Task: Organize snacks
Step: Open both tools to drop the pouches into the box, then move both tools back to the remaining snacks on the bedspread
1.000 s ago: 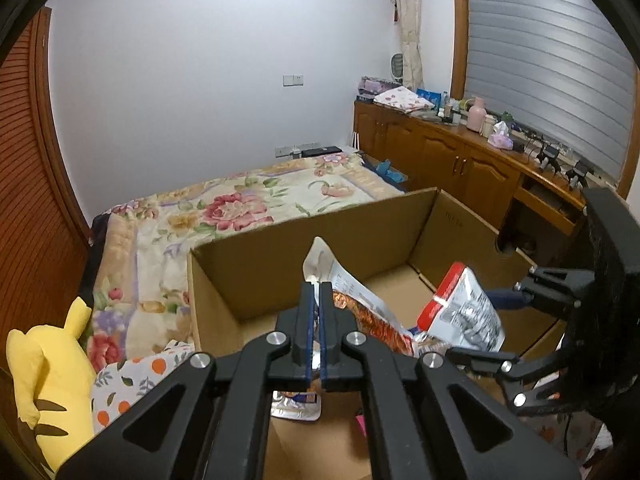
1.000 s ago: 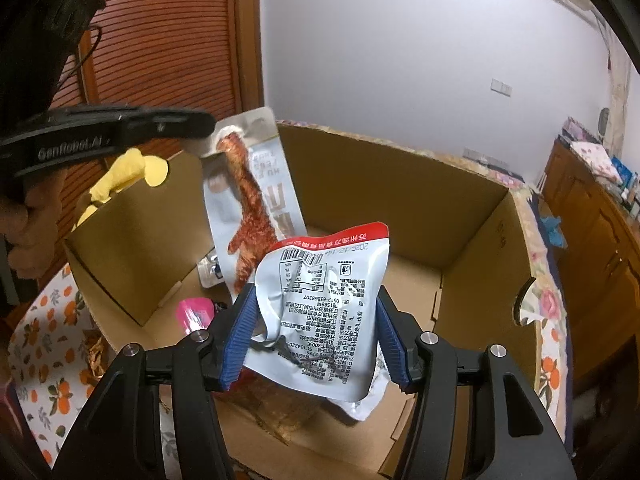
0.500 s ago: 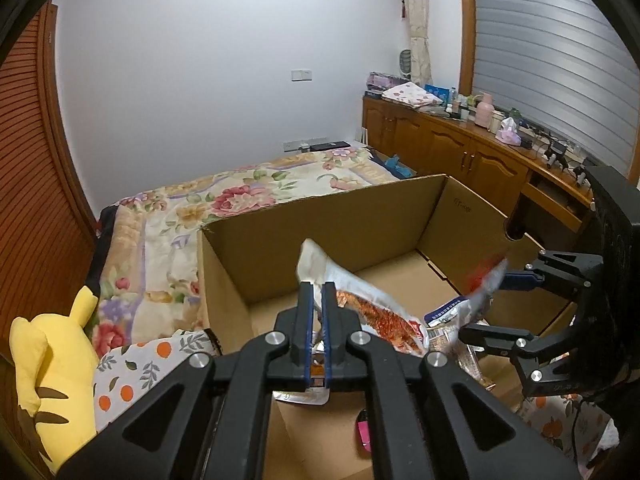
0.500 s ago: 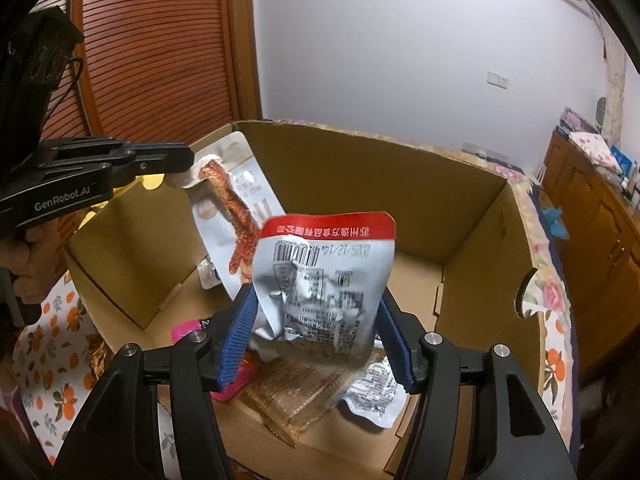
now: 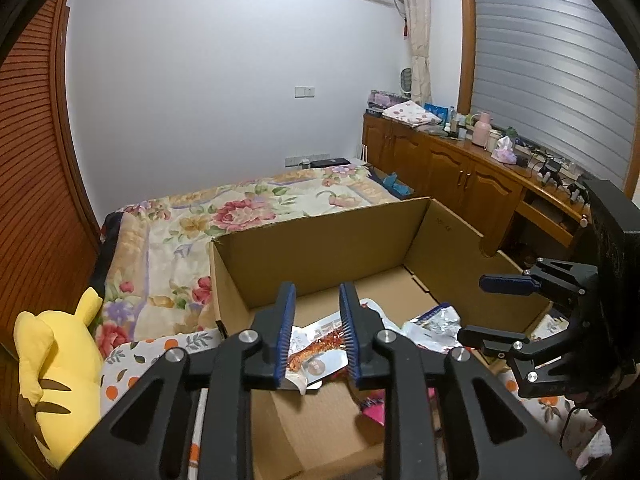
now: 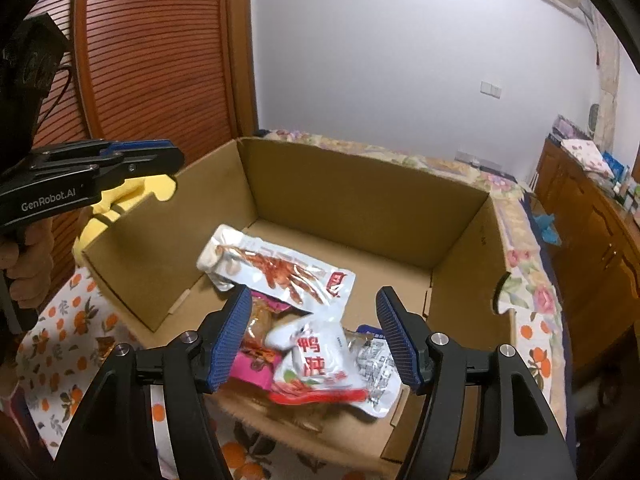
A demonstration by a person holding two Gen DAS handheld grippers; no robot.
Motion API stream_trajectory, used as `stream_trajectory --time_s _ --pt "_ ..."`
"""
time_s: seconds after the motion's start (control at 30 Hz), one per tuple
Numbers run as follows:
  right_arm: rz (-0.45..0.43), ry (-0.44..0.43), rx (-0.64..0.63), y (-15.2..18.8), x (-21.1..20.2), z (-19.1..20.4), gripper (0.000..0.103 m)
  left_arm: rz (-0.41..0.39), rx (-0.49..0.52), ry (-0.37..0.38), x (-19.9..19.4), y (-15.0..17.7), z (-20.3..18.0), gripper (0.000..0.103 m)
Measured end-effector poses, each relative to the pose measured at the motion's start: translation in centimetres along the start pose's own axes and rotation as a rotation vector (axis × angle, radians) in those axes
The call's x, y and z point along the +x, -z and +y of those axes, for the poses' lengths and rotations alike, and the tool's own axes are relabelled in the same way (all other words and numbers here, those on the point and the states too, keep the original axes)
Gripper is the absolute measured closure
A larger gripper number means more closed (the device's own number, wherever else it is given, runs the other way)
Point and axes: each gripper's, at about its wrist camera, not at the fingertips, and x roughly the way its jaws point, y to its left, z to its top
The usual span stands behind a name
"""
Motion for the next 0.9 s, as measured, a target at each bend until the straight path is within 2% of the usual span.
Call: stream_trajectory --time_s 0.13,0.23,0.47,0.53,0.67,0.77,0.83,0.9 --pt "-0.022 0.003 -0.004 0.3 -1.7 0.8 0.037 -0.019 0.009 -0.002 -2.0 0.2 -0.8 0.076" --pt "-0.039 0.002 -0.007 0.6 -3.2 1.5 0.037 -0.028 0.016 -0.009 -3.2 0.5 -1.2 0.068" --pt "-0.062 0.001 -0.021 1.8 -6.1 2.8 0.037 -0.044 0.019 -0.013 -5.6 1.1 -2.1 0.064" --pt "-0.065 0.003 -0.028 2.0 -6.7 3.2 0.037 -0.051 0.018 -0.012 -6.1 1.4 -2.2 0.059" --pt "-0.074 0.002 -0.036 2.6 -7.7 3.8 0.036 -0.054 0.029 -0.025 -6.7 2.3 -2.4 0.056" --pt "-0.075 0.000 -0.039 3.3 -8.2 4.3 0.036 -0.050 0.021 -0.019 -7.0 2.9 -2.4 0.048" --pt "-0.073 -0.003 -0.041 3.7 -8.3 4.6 0.036 -0.056 0.016 -0.027 -7.3 3.4 -2.3 0.032" --pt "-0.070 -0.008 -0.041 4.2 -8.4 4.8 0.036 -0.053 0.016 -0.035 -7.5 3.8 -2.2 0.030"
